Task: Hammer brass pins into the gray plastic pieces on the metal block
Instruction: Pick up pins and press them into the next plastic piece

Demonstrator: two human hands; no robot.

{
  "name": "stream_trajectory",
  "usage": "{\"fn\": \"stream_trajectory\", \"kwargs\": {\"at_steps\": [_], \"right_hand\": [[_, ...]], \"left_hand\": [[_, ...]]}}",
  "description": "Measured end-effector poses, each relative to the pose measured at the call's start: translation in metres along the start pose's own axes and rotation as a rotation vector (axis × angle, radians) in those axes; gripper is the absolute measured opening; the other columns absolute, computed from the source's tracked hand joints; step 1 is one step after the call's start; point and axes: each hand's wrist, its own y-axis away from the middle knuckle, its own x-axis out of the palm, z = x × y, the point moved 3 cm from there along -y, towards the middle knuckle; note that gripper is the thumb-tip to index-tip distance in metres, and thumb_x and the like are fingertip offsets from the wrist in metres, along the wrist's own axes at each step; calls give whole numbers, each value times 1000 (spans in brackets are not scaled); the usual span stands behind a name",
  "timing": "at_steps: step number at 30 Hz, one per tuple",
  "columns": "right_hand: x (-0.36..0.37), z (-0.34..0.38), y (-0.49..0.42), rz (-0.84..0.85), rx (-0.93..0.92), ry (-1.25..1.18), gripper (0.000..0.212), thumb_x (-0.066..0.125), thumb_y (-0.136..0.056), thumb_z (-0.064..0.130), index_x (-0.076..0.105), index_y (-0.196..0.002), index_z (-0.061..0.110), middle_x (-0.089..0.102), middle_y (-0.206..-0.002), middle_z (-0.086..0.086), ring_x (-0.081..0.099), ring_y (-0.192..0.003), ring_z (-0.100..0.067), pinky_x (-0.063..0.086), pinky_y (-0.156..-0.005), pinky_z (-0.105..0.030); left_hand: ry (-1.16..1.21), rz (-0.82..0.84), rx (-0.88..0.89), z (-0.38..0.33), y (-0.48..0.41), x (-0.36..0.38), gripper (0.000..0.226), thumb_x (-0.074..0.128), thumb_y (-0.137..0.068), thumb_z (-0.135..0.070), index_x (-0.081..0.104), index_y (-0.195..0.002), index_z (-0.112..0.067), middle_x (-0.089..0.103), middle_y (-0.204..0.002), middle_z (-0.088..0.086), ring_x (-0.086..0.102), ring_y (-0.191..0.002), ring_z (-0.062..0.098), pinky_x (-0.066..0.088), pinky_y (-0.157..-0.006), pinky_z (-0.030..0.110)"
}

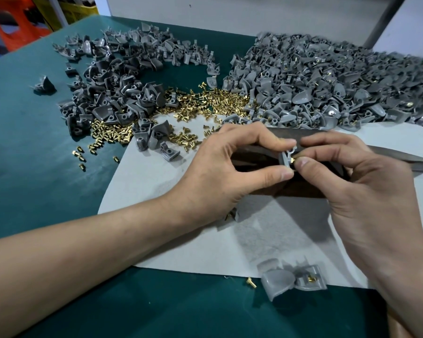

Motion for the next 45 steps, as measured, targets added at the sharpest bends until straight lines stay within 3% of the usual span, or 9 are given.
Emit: {"fn": "stream_trajectory", "kwargs": {"at_steps": [21, 25, 30, 36, 39, 42, 45], "right_hand": [[-1, -1, 0, 0, -4, -16, 16, 76, -76, 17, 71, -69, 31, 67, -93, 12, 61, -103, -9, 47, -87, -26], [0, -1, 0, 1, -8, -7, 4, 71, -72, 26, 71, -71, 30, 67, -95, 12, 60, -104, -10, 49, -92, -36], [0, 0, 0, 13, -26, 12, 11, 73, -75, 20, 71, -74, 30, 66, -95, 11, 59, -106, -10, 48, -94, -38], [1, 2, 0, 9, -42, 49, 10, 74, -75, 21, 71, -73, 30, 65, -96, 12, 57, -108, -11, 45, -97, -44], [1, 2, 0, 8, -44, 57, 11, 72, -75, 21, 70, -72, 31, 64, -95, 13, 57, -108, -10, 45, -98, -40], [0, 0, 0, 15, -36, 56, 17, 75, -78, 15, 70, -74, 31, 65, -95, 12, 58, -106, -10, 45, -94, -33], [0, -1, -1, -16, 15, -44, 7, 73, -75, 21, 74, -72, 27, 68, -93, 9, 61, -101, -5, 46, -85, -17]], "left_hand": [[9, 9, -8, 0, 0, 0, 26, 78, -73, -23, 69, -95, -33, 68, -103, 5, 60, -105, 26, 51, -94, 45], [13, 6, -1, 1, 0, 0, 27, 79, -73, -21, 68, -95, -33, 69, -104, 0, 61, -106, 25, 51, -94, 41], [26, 6, -2, 1, 0, 0, 26, 79, -73, -23, 69, -96, -32, 68, -106, 5, 61, -106, 26, 52, -91, 31], [31, 23, 12, 2, 0, 1, 26, 79, -75, -21, 69, -97, -30, 69, -106, 6, 62, -106, 30, 52, -92, 48], [50, 24, 7, 2, 1, 1, 25, 79, -75, -19, 70, -96, -28, 70, -103, 1, 63, -102, 27, 53, -90, 46], [50, 15, 13, 0, 1, 1, 23, 78, -75, -17, 69, -94, -26, 71, -99, -6, 63, -100, 20, 53, -89, 35], [66, 7, 3, 0, 1, 0, 21, 78, -75, -15, 68, -93, -20, 69, -99, 1, 64, -95, 11, 51, -79, 21]]}}
